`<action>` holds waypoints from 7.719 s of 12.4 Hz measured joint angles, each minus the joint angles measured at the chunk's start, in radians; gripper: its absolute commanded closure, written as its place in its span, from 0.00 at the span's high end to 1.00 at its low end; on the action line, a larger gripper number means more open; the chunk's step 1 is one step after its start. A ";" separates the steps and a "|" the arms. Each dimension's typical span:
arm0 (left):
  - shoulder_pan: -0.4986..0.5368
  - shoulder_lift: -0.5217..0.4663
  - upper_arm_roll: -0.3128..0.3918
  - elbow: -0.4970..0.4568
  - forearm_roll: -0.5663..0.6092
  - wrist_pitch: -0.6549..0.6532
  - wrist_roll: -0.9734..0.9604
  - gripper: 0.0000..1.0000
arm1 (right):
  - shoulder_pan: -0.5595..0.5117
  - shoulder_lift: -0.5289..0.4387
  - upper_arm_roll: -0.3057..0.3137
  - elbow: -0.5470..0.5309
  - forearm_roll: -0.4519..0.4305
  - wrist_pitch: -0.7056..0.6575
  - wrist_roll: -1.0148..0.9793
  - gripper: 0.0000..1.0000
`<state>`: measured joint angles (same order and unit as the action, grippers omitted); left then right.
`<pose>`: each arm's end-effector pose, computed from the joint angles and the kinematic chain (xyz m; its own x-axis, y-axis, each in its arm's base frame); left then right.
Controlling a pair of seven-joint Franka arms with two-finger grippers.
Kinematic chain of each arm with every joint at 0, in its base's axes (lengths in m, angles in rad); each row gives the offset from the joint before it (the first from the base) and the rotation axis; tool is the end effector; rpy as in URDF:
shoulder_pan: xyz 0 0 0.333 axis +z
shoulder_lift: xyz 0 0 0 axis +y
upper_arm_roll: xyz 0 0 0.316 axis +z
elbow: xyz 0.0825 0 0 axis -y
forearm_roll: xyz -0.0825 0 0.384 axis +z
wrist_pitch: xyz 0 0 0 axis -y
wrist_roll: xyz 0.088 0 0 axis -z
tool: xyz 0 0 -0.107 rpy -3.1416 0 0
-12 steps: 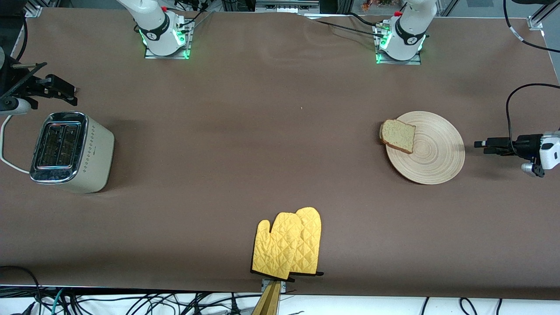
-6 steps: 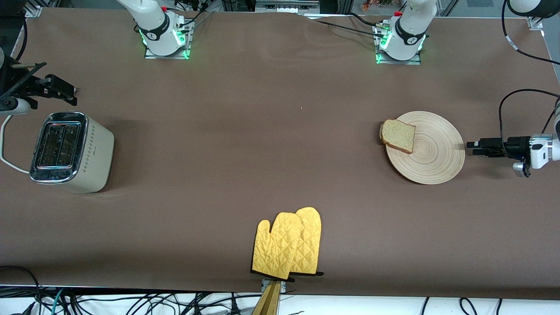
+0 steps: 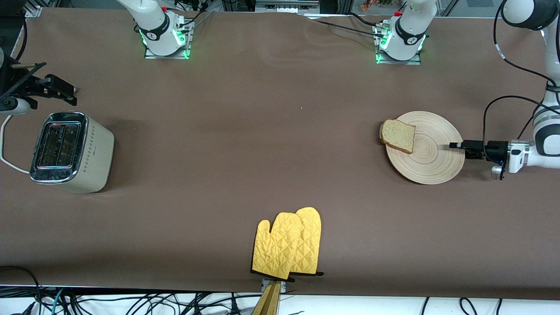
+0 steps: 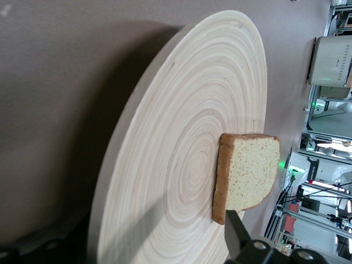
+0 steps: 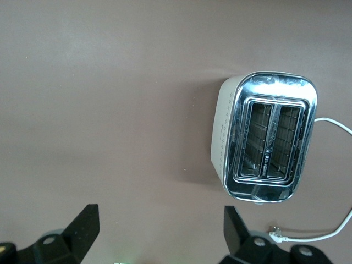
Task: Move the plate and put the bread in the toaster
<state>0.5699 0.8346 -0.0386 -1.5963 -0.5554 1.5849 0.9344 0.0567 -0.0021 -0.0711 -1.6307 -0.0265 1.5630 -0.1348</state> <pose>0.5394 0.2540 0.1223 0.9651 -0.2150 -0.1493 0.0002 -0.5698 0.8218 0.5507 -0.0108 0.5968 0.9904 0.1199 -0.0685 0.1213 -0.9925 0.0173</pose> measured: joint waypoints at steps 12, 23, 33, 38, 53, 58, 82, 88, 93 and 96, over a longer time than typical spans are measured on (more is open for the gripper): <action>-0.002 0.035 0.001 0.002 -0.005 -0.024 0.024 0.00 | 0.005 0.000 0.006 0.000 0.000 -0.019 0.000 1.00; -0.032 0.024 -0.134 0.046 -0.037 -0.121 -0.130 0.00 | 0.004 0.003 0.005 0.000 0.000 -0.020 0.000 1.00; -0.412 0.014 -0.239 0.045 -0.408 0.168 -0.295 0.00 | 0.003 0.004 0.003 0.000 0.000 -0.020 0.000 1.00; -0.653 0.018 -0.239 0.045 -0.609 0.452 -0.318 0.00 | 0.002 0.004 0.002 0.000 0.000 -0.021 0.000 1.00; -0.761 0.084 -0.194 0.061 -0.707 0.606 -0.344 1.00 | 0.020 0.119 0.012 -0.004 0.071 -0.013 -0.015 1.00; -0.584 -0.225 -0.185 -0.187 -0.616 0.591 -0.314 1.00 | 0.102 0.243 0.018 -0.016 0.282 0.035 0.064 1.00; -0.596 -0.854 0.012 -0.056 0.594 0.041 -0.972 1.00 | 0.250 0.493 0.137 -0.272 0.719 0.848 0.017 0.00; -0.595 -0.826 0.006 -0.019 0.594 0.026 -0.990 1.00 | 0.244 0.395 -0.016 -0.106 0.377 0.458 0.019 0.00; -0.594 -0.823 0.006 -0.019 0.594 0.026 -0.991 1.00 | 0.232 0.385 -0.147 0.133 0.001 0.050 0.017 0.00; -0.595 -0.822 0.004 -0.019 0.594 0.026 -0.991 1.00 | 0.230 0.385 -0.200 0.205 -0.228 -0.104 0.013 0.00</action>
<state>-0.0249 0.0122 -0.0343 -1.6148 0.0382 1.6111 -0.0564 0.2865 0.3824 -0.2710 -1.4256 -0.2545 1.4595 -0.1215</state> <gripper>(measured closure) 0.000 0.930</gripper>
